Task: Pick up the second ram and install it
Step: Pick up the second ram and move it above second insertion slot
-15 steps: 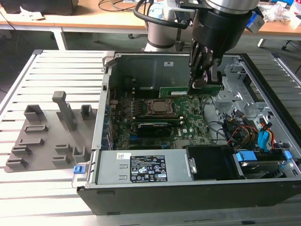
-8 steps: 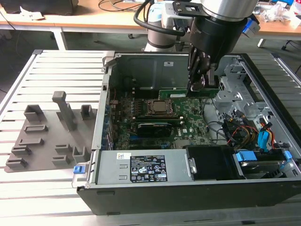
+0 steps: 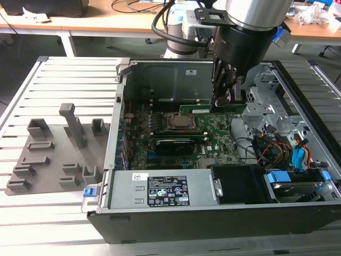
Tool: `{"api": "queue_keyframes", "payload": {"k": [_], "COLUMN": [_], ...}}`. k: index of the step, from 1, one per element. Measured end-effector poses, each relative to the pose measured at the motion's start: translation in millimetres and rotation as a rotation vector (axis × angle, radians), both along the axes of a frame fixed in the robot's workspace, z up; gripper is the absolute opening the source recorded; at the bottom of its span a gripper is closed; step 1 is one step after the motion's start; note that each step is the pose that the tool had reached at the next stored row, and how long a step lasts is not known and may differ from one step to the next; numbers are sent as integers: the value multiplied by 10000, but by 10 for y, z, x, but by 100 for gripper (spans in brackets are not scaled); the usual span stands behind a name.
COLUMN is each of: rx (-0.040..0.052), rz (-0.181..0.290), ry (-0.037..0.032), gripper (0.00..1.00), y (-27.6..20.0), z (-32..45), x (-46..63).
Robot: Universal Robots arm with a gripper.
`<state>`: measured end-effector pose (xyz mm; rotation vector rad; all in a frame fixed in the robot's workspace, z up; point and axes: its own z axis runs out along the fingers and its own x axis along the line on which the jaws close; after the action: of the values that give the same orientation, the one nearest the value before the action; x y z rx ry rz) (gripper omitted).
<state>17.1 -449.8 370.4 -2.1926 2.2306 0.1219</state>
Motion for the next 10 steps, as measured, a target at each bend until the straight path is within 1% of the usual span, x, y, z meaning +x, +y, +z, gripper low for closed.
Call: {"api": "queue_keyframes", "payload": {"k": [2,8,10], "rx": [0,2,0], "rz": [0,0,0], "ry": [-1,-1,-1], "gripper": [14,14,14], "y": [3,12,17], "z": [-40,-104,-148], "x": [0,0,0]}}
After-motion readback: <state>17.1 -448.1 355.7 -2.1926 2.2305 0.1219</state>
